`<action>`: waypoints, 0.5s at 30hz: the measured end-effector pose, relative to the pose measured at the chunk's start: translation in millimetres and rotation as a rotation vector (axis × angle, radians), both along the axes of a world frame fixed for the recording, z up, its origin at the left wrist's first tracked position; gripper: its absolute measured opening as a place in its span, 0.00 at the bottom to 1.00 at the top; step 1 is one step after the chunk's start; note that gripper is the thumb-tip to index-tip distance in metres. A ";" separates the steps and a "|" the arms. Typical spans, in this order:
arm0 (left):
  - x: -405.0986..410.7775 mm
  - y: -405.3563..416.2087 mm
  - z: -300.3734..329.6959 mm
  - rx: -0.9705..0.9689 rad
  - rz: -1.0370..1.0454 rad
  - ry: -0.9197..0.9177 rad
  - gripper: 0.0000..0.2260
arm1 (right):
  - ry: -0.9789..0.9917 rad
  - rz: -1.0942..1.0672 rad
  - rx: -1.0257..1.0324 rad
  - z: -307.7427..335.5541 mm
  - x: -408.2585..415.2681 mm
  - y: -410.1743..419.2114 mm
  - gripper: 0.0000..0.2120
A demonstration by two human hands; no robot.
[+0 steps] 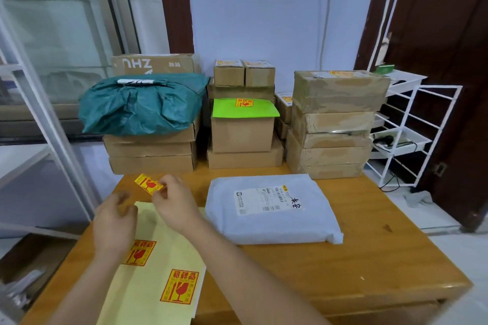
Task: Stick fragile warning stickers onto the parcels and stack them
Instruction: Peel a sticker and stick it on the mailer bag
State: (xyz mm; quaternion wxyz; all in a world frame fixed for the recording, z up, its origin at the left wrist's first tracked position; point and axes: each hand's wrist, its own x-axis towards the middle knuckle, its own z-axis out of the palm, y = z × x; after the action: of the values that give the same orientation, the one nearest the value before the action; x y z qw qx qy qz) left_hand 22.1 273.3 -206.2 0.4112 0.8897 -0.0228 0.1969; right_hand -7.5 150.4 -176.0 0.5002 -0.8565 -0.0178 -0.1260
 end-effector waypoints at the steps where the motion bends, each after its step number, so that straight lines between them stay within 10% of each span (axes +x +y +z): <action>1: -0.7 -6.2 3.5 0.027 -0.031 -0.006 0.13 | -0.031 -0.028 0.007 3.9 -5.9 -9.8 0.12; 15: -12.4 -174.2 31.4 0.420 -0.620 0.068 0.26 | 0.057 -0.555 -0.285 -33.0 -135.5 -197.6 0.34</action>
State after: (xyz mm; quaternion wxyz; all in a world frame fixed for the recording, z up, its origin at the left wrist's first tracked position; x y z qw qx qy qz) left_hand 9.7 99.0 -174.7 0.2606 0.9115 -0.3173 0.0242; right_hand -143.0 -47.2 -209.1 0.3218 -0.8934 0.2131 -0.2300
